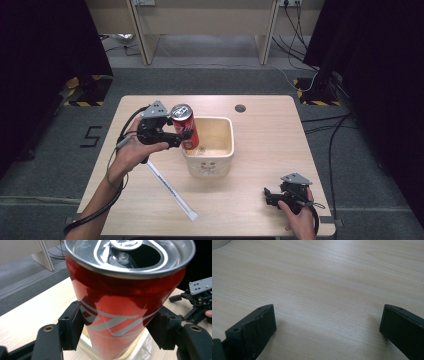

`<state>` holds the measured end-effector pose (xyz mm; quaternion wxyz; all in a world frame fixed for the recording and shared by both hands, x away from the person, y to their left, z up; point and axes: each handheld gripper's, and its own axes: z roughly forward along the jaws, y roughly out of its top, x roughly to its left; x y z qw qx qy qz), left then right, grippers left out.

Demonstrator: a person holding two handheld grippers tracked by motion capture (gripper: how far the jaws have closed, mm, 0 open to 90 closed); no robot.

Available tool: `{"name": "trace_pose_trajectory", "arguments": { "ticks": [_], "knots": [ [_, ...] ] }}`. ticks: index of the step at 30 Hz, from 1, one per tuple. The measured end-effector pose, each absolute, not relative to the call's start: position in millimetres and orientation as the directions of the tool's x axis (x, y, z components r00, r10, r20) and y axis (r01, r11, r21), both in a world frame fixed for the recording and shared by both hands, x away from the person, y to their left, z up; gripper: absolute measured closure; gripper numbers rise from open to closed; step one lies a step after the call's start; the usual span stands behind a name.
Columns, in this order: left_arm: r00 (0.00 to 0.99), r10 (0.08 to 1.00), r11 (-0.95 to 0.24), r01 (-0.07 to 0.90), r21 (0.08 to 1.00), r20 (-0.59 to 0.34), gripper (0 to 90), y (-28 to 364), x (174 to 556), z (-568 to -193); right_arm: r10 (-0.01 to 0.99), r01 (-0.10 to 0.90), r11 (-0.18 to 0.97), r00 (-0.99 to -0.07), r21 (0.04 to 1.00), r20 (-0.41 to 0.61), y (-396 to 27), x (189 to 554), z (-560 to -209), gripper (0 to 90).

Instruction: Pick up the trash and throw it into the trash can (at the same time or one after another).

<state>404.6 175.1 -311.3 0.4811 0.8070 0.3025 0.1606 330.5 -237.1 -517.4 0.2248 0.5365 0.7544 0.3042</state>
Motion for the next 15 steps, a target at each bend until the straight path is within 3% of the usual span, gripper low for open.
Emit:
{"name": "trace_pose_trajectory", "arguments": {
  "ticks": [15],
  "knots": [
    [0.770, 0.637, -0.369, 0.339, 0.865, -0.030, 34.1, 149, 422, -319, 0.946, 0.673, 0.239, -0.323, 0.700, -0.012, -237, 331, -517, 0.6]
  ]
}}
